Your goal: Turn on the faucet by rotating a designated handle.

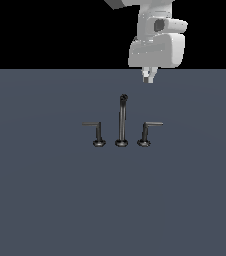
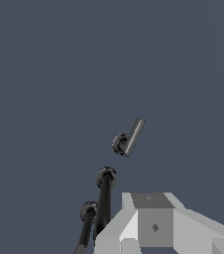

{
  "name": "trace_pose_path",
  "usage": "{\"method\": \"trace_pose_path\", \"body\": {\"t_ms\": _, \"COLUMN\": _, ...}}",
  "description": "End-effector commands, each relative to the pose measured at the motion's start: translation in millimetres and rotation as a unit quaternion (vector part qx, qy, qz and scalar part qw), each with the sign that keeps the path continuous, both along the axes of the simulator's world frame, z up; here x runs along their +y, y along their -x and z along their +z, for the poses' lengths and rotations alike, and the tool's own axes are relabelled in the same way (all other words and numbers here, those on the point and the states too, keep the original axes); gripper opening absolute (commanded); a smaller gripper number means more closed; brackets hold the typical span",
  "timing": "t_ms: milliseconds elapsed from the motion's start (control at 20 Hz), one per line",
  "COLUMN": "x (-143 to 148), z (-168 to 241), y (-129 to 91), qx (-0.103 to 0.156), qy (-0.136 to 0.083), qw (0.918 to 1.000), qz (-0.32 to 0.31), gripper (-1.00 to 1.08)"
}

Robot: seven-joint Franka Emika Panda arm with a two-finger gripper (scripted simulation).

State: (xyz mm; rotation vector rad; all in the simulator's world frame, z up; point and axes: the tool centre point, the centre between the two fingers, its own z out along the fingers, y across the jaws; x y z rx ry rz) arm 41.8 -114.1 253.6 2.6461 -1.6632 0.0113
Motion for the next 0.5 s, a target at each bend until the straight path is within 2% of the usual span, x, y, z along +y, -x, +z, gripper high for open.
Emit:
{"method": "trace_pose_path", "body": {"t_ms": 0, "x": -8.3, "z": -24.8, "y": -10.6, "qx": -0.001, "qy": -0.001, "qw": 0.9994, "qz": -0.035, "gripper": -1.0}}
{"method": "trace_pose_path", "body": {"t_ms": 450, "x": -33.5, "z": -107.6, "y": -34.0, "qx": -0.002, "qy": -0.006, "qw": 0.9898, "qz": -0.142, "gripper": -1.0}}
